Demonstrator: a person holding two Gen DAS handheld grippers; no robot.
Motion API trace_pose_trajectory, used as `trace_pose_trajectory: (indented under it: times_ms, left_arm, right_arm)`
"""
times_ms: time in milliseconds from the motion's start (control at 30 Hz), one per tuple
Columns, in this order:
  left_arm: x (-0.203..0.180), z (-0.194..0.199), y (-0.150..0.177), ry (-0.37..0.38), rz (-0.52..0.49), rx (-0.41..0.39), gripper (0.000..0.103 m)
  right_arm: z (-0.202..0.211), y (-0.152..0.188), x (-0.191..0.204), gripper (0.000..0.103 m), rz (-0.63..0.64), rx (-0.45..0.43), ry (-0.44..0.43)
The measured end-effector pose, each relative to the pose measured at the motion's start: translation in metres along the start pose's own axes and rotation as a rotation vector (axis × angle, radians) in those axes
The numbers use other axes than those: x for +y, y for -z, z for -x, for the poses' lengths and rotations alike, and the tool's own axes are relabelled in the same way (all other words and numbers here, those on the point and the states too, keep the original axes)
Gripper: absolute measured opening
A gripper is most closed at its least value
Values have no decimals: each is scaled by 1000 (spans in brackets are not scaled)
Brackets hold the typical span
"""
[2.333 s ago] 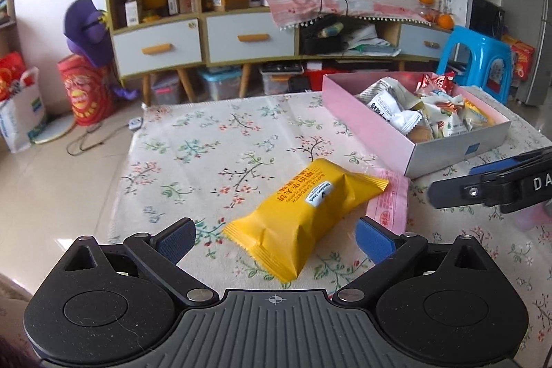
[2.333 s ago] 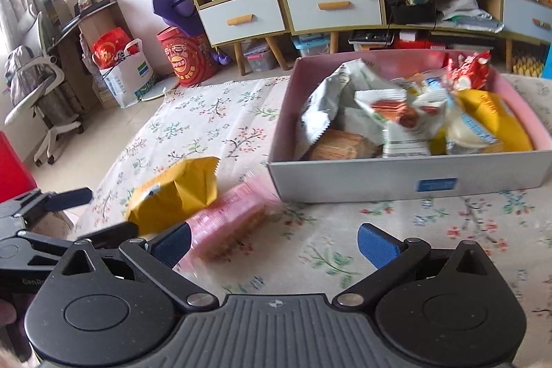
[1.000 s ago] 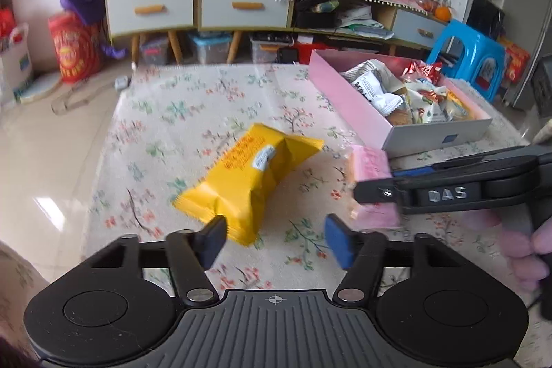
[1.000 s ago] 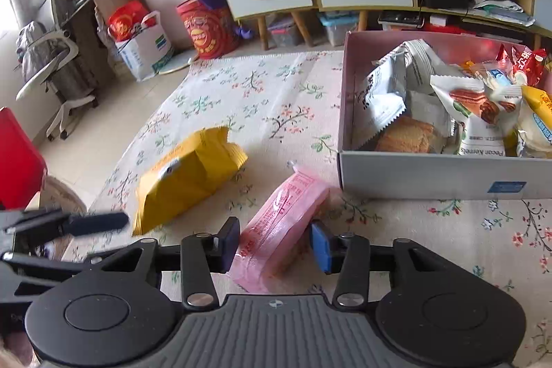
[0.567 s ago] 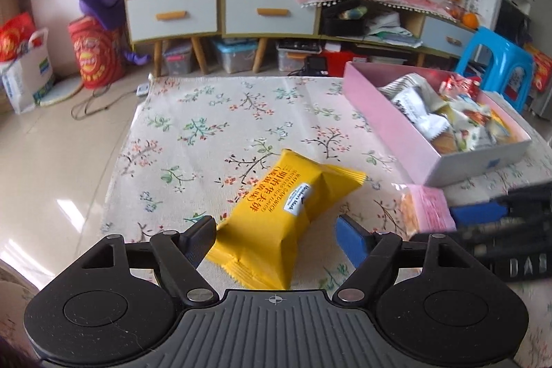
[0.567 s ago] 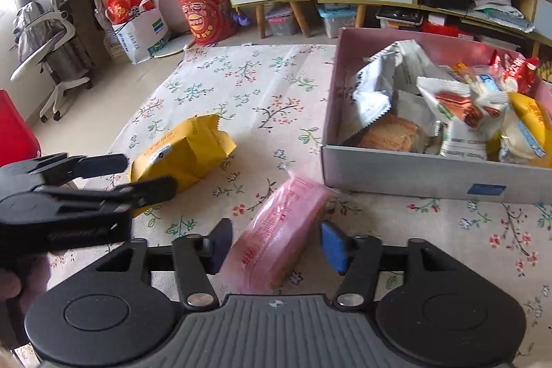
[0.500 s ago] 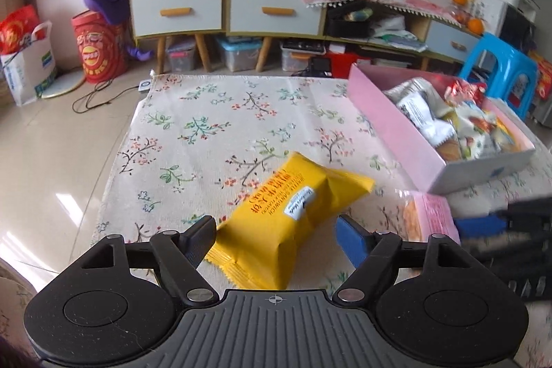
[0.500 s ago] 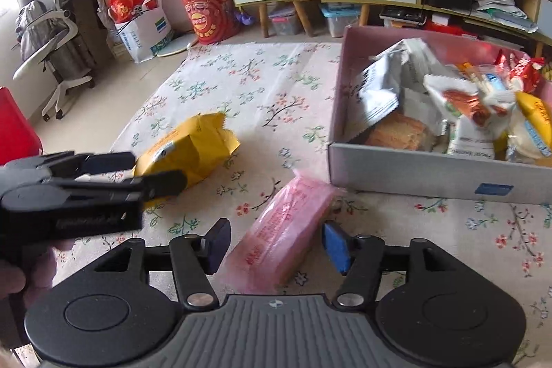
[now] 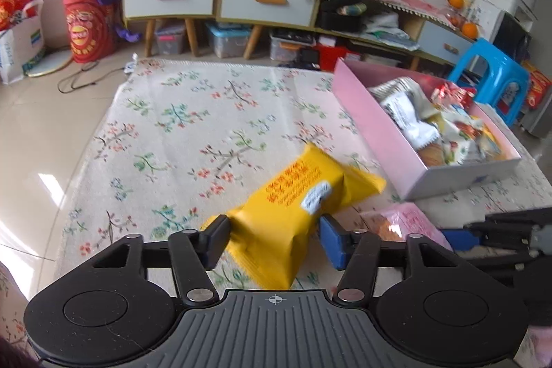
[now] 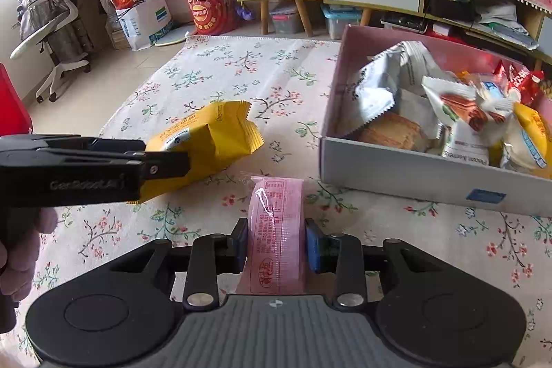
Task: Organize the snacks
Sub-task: 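Grasp the yellow wafer sandwich with the left tool while the right tool grasps the pink packet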
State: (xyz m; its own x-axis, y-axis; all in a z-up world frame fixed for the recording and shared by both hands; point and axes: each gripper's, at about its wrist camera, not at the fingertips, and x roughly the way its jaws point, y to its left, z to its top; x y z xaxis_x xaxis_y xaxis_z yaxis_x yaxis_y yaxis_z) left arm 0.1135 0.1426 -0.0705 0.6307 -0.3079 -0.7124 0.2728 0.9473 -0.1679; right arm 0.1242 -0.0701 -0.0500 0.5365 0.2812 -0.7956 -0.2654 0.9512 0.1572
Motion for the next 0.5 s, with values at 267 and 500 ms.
trace_pose_trajectory:
  times_ms: [267, 500]
  left_arm:
    - [-3, 6, 6, 25, -47, 13, 62]
    - [-16, -4, -4, -43, -80, -54, 80]
  right_arm:
    - [8, 1, -16, 22, -26, 12, 22]
    - [6, 1, -18, 22, -39, 20, 21]
